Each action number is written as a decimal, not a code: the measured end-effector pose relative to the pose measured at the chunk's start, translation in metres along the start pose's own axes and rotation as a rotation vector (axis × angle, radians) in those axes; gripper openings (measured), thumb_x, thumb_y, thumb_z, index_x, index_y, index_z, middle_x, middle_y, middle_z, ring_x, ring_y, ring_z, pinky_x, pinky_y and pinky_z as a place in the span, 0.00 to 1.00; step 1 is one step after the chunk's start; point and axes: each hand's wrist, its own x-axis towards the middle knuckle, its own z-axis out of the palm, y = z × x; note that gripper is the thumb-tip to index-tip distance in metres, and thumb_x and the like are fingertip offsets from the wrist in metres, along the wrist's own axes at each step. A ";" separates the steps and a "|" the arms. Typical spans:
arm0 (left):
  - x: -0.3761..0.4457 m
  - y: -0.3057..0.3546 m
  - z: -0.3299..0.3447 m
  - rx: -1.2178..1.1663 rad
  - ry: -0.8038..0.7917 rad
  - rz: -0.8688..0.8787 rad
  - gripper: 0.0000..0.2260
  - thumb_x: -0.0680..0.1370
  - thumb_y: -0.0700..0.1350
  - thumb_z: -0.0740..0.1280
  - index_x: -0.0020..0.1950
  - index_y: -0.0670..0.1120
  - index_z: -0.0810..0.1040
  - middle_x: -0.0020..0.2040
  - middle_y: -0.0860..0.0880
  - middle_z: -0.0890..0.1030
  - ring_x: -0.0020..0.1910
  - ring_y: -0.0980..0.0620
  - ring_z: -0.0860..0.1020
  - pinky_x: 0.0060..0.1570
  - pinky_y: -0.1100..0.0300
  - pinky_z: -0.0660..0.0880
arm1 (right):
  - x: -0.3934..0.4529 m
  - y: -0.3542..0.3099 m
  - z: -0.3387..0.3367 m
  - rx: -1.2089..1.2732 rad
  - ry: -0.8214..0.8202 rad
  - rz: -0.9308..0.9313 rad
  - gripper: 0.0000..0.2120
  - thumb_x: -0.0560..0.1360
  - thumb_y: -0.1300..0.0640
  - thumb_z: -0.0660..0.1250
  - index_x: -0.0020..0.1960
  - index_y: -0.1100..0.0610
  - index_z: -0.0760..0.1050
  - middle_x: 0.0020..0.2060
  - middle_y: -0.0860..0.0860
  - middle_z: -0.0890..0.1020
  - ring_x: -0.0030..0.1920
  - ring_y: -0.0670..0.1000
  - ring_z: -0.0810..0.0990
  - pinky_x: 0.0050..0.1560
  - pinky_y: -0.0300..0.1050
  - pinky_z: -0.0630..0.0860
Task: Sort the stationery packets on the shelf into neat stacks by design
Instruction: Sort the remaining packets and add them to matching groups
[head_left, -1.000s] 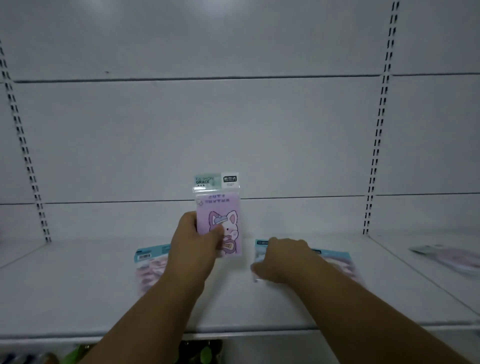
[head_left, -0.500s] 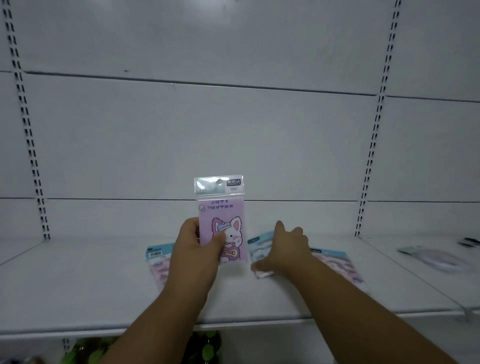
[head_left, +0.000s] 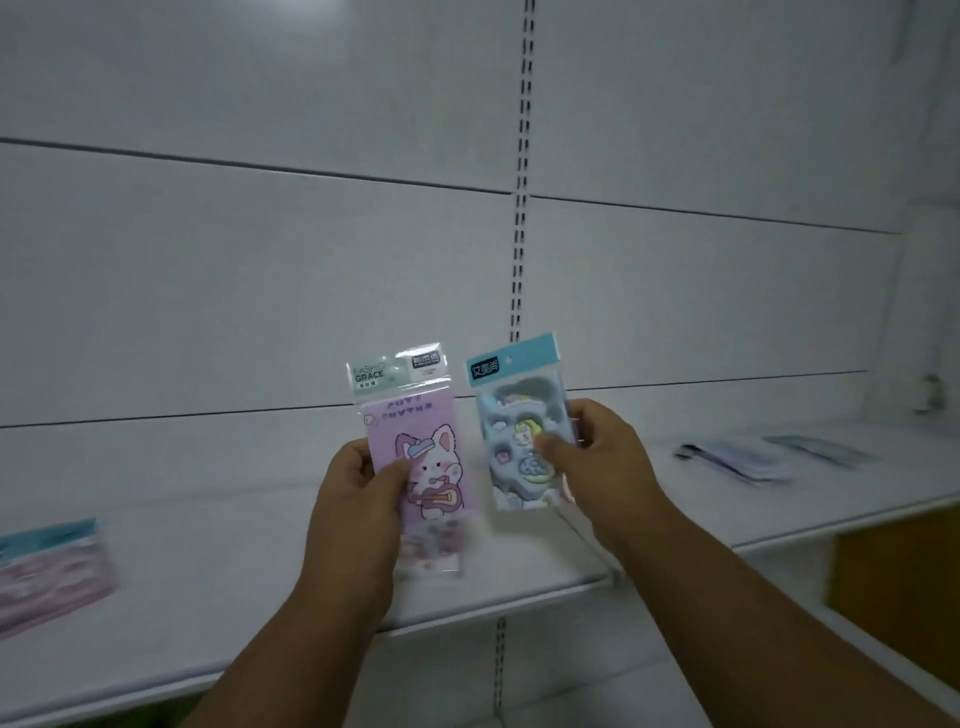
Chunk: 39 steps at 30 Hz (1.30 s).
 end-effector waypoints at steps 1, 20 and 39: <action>-0.007 -0.005 0.029 0.000 -0.028 -0.015 0.04 0.79 0.40 0.65 0.50 0.48 0.78 0.43 0.49 0.86 0.39 0.48 0.86 0.39 0.50 0.82 | 0.004 0.003 -0.032 0.009 0.015 0.002 0.07 0.74 0.63 0.70 0.49 0.53 0.77 0.43 0.55 0.85 0.41 0.53 0.86 0.41 0.51 0.84; 0.031 -0.076 0.425 0.179 -0.368 -0.289 0.03 0.75 0.35 0.67 0.48 0.38 0.77 0.47 0.37 0.84 0.37 0.43 0.83 0.34 0.55 0.81 | 0.155 0.103 -0.366 -0.050 0.281 0.069 0.05 0.76 0.63 0.66 0.46 0.55 0.79 0.42 0.53 0.85 0.38 0.51 0.86 0.37 0.45 0.82; 0.094 -0.112 0.525 1.055 -0.395 0.037 0.20 0.79 0.57 0.63 0.51 0.40 0.80 0.47 0.43 0.84 0.42 0.46 0.82 0.45 0.54 0.80 | 0.274 0.188 -0.418 0.042 -0.108 0.182 0.04 0.77 0.62 0.67 0.47 0.57 0.81 0.41 0.56 0.87 0.39 0.56 0.87 0.42 0.50 0.84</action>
